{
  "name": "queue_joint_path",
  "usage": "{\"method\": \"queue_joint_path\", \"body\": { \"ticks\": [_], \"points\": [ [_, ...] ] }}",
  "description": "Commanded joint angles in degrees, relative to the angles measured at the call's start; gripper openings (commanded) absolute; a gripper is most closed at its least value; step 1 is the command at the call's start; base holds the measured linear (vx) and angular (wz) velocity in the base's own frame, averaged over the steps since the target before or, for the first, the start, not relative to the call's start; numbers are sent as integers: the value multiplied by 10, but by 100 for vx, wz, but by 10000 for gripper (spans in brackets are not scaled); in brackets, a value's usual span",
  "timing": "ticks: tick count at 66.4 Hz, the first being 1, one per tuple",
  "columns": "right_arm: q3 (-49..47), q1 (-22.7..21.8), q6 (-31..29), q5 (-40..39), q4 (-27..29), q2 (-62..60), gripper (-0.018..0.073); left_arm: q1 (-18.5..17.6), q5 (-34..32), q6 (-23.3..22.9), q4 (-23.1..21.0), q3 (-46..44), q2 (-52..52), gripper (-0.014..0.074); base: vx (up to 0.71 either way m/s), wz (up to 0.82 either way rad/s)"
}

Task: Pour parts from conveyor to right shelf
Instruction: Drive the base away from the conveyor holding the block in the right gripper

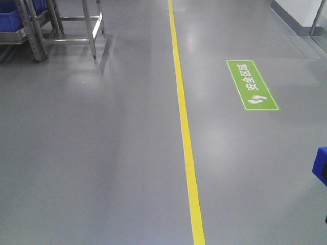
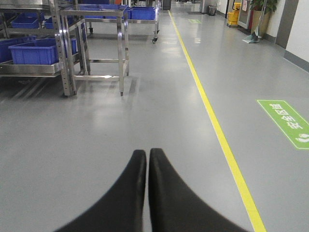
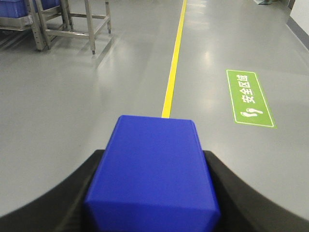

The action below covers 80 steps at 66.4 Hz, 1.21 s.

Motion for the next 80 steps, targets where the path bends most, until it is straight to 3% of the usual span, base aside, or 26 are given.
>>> {"method": "queue_joint_path", "body": {
  "ticks": [1,80],
  "points": [
    [-17,-4,-4,-42,1,4,-5,-1,-41,-5,-5,-11,8,-6,54,-3],
    [-17,-4,-4,-42,1,4,-5,-1,-41,-5,-5,-11,8,-6,68,-3]
  ]
}}
